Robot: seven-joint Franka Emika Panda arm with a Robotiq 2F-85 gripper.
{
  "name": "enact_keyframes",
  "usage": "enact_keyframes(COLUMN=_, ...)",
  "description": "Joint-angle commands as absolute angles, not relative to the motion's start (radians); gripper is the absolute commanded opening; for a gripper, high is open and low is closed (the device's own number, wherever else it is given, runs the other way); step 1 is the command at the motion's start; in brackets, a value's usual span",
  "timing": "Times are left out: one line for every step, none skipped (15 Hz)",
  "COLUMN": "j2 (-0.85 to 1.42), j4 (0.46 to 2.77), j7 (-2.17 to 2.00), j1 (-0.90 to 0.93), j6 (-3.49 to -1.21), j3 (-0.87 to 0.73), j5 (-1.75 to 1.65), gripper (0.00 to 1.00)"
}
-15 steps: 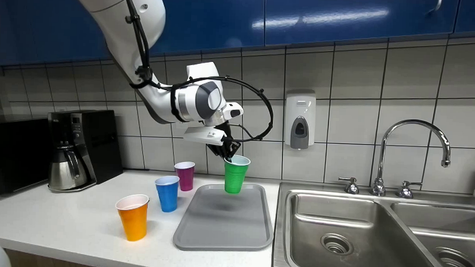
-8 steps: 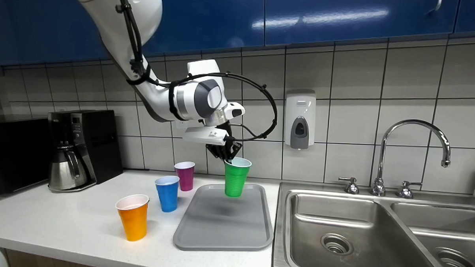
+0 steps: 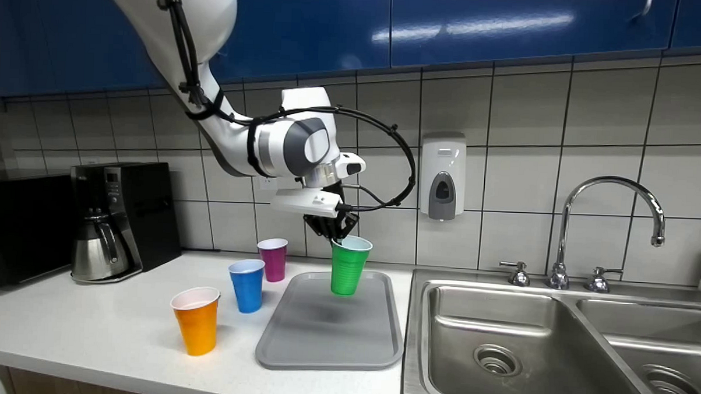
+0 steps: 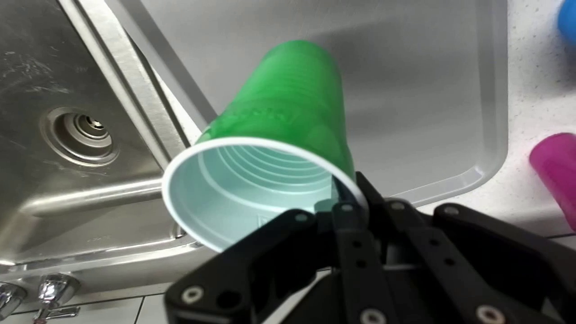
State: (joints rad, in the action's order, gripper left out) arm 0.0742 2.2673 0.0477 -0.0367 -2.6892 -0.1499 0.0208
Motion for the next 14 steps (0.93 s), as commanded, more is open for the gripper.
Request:
enact_keyframes(j2=0.016, j4=2.312, j7=0.140, j1=-0.074, j6=-2.658, j3=-0.126, j5=0.070, gripper=0.01)
enact_keyframes(j2=0.011, j4=2.318, j7=0.154, j1=-0.076, j6=-2.657, j3=-0.127, j5=0.078, gripper=0.01)
enact_keyframes(j2=0.004, j4=2.326, j7=0.168, j1=-0.077, j6=-2.656, j3=-0.128, j5=0.084, gripper=0.01)
enact_keyframes(j2=-0.003, j4=2.333, j7=0.183, j1=-0.079, j6=-2.651, j3=-0.129, j5=0.088, gripper=0.01)
enact_keyframes(j2=-0.009, j4=2.339, j7=0.197, j1=-0.080, j6=-2.647, j3=-0.130, j5=0.090, gripper=0.01)
enact_keyframes(j2=-0.016, j4=2.346, j7=0.209, j1=-0.081, j6=-2.642, j3=-0.131, j5=0.090, gripper=0.01)
enact_keyframes(j2=-0.024, j4=2.354, j7=0.220, j1=-0.082, j6=-2.637, j3=-0.132, j5=0.090, gripper=0.01)
enact_keyframes(j2=-0.033, j4=2.361, j7=0.229, j1=-0.082, j6=-2.634, j3=-0.133, j5=0.086, gripper=0.01)
enact_keyframes(j2=-0.043, j4=2.371, j7=0.240, j1=-0.082, j6=-2.629, j3=-0.134, j5=0.085, gripper=0.01)
enact_keyframes(j2=-0.052, j4=2.379, j7=0.249, j1=-0.081, j6=-2.625, j3=-0.135, j5=0.084, gripper=0.01)
enact_keyframes(j2=-0.063, j4=2.390, j7=0.255, j1=-0.079, j6=-2.623, j3=-0.135, j5=0.080, gripper=0.01)
enact_keyframes(j2=-0.072, j4=2.399, j7=0.264, j1=-0.078, j6=-2.620, j3=-0.136, j5=0.079, gripper=0.01)
enact_keyframes(j2=-0.082, j4=2.409, j7=0.271, j1=-0.076, j6=-2.617, j3=-0.136, j5=0.077, gripper=0.01)
enact_keyframes(j2=-0.092, j4=2.419, j7=0.277, j1=-0.075, j6=-2.614, j3=-0.137, j5=0.076, gripper=0.01)
